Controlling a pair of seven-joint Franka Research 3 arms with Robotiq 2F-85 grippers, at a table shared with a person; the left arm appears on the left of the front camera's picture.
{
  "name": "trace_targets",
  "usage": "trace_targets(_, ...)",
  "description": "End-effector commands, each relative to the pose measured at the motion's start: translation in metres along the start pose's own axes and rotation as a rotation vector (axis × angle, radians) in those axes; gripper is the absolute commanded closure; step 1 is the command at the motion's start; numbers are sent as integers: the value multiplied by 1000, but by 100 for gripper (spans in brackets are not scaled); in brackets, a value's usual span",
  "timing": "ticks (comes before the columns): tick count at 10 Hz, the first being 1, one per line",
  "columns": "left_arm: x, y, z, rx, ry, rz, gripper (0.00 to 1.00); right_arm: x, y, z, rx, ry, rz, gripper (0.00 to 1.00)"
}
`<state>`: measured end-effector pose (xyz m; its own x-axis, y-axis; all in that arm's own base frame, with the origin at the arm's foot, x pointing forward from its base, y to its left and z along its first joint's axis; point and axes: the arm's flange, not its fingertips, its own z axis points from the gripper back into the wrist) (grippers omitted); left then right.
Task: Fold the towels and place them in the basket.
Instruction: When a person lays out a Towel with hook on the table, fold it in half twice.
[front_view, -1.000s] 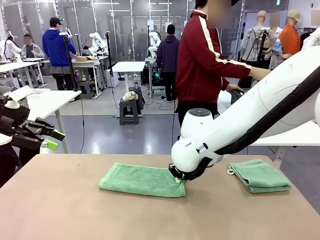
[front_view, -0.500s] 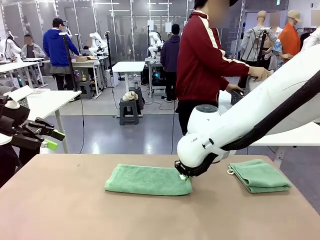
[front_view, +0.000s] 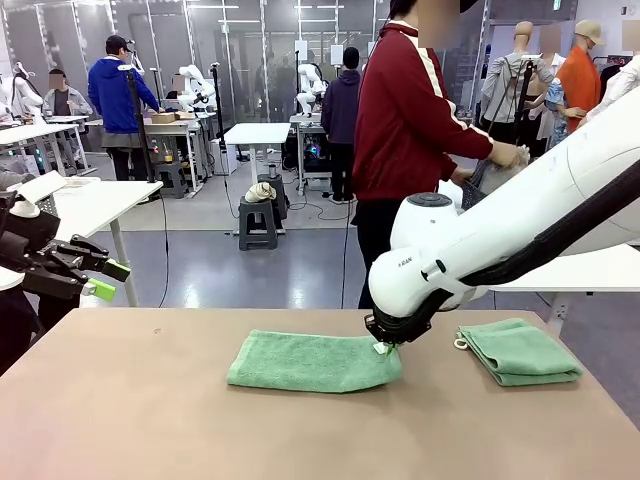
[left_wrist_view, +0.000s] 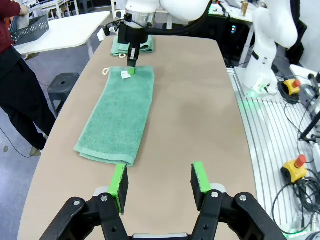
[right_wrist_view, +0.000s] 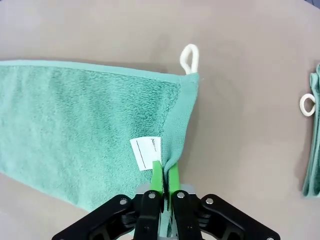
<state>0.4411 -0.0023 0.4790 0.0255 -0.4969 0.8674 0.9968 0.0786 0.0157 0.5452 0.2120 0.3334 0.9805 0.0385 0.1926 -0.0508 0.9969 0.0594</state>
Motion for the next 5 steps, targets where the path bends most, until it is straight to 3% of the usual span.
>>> trace_targets(1, 2, 0, 1, 10, -15, -10, 35, 12, 13, 18, -32, 10, 74, 98)
trace_targets(5, 2, 0, 1, 10, -15, -10, 35, 38, 82, 43, -74, 31, 125, 98)
